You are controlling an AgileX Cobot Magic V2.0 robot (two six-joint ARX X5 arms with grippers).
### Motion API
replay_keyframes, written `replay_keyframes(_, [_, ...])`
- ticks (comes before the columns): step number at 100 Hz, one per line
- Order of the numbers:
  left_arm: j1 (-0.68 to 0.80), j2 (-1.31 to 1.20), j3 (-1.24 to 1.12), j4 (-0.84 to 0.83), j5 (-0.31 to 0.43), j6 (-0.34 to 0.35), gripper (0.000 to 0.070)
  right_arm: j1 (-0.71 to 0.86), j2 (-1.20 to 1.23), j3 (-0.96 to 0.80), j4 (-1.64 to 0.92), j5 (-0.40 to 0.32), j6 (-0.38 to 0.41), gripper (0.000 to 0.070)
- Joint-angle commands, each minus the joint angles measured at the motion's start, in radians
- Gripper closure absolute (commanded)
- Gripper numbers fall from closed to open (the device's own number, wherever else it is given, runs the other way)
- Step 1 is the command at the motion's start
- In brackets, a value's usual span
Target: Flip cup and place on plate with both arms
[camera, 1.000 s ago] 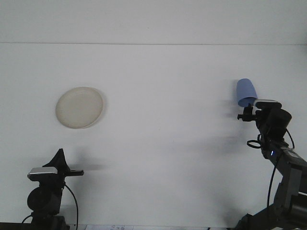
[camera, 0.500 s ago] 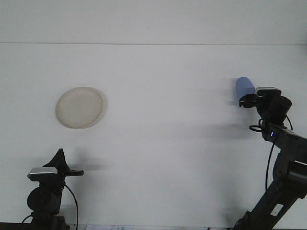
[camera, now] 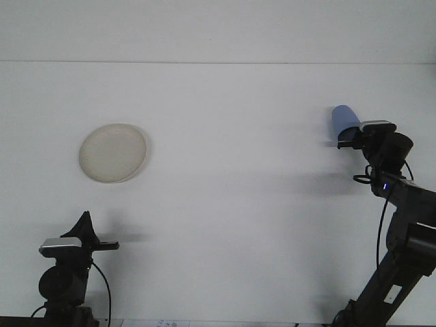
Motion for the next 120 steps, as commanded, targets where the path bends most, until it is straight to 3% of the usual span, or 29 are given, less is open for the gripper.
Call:
replay_keyframes(1, [0.002,-0.002,-0.019,0.013,-0.005,0.002,0.0685,0.001,-0.057,0.020,-0.038,-0.002,0.038,0.0700])
replay_keyframes(17, [0.002,-0.002,-0.019,0.013,-0.005,0.002,0.0685,0.020,-0.259,0.020,-0.267,0.014,0.106,0.0700])
replay_keyframes(32, [0.002,-0.002,-0.019,0.013,-0.005,0.002,0.0685,0.092,-0.505,0.023,-0.577,0.143,0.163,0.0700])
replay_keyframes(54, [0.002,-0.002,-0.019,0.013,-0.005,0.002,0.0685,0.328,-0.736,0.176,-1.202,0.160,0.144,0.0700])
replay_keyframes(67, [0.002,-0.002,-0.019,0.013,-0.005,0.002,0.0685,0.539,-0.735,0.317,-1.529,0.175,0.117,0.0700])
replay_keyframes(92, [0.002,-0.002,-0.019,0.013,-0.005,0.002,0.0685,0.959,-0.586,0.454,-1.818,0.340,0.117,0.0700])
replay_keyframes(120, [0.002,-0.002,-0.019,0.013,-0.005,0.002,0.0685,1.188,-0.358,0.484,-1.939,0.356,0.086,0.0700])
